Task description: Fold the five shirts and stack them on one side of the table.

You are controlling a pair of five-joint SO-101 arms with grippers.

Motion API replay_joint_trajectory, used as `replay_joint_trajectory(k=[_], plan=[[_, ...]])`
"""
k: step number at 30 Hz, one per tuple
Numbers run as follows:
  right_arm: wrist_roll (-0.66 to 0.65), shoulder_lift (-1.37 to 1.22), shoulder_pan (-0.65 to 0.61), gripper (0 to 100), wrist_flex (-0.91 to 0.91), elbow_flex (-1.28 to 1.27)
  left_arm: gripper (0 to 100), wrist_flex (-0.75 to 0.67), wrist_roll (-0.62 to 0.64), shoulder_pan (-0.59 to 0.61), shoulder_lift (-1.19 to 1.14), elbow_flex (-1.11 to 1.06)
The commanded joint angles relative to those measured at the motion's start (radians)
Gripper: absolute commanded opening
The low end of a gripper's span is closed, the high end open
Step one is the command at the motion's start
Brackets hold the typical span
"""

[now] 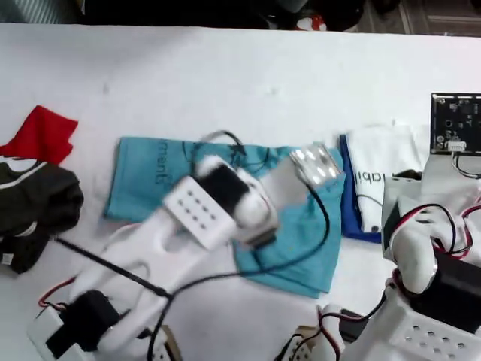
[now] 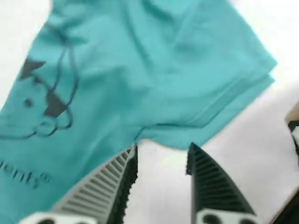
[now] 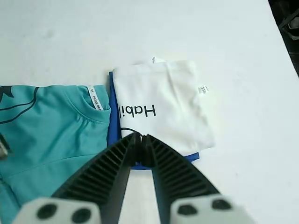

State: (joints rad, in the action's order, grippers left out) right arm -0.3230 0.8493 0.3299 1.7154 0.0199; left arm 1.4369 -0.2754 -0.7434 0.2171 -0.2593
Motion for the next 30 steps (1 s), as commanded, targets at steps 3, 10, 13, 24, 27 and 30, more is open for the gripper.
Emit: replay_joint_trajectory(k=[3, 10, 13, 24, 27, 30], plan=[[-0.009, 0.008, 0.008, 1.8, 0.004, 0.005, 23, -0.149, 0.005, -0.125, -0.081, -0.084], [-0.009, 0.007, 0.008, 1.8, 0.004, 0.005, 25, -0.106, 0.003, -0.196, -0.338, 0.083], [-0.009, 0.001, 0.008, 1.8, 0.004, 0.005, 25, -0.083, 0.003, -0.231, -0.42, 0.161], [-0.009, -0.001, 0.004, 1.8, 0.004, 0.005, 23, -0.089, -0.031, -0.236, -0.691, 0.288], [-0.009, -0.001, 0.004, 1.8, 0.004, 0.005, 13, -0.084, -0.038, -0.237, -0.73, 0.333], [-0.009, -0.001, 0.004, 1.8, 0.004, 0.005, 1, -0.074, -0.038, -0.243, -0.728, 0.348]])
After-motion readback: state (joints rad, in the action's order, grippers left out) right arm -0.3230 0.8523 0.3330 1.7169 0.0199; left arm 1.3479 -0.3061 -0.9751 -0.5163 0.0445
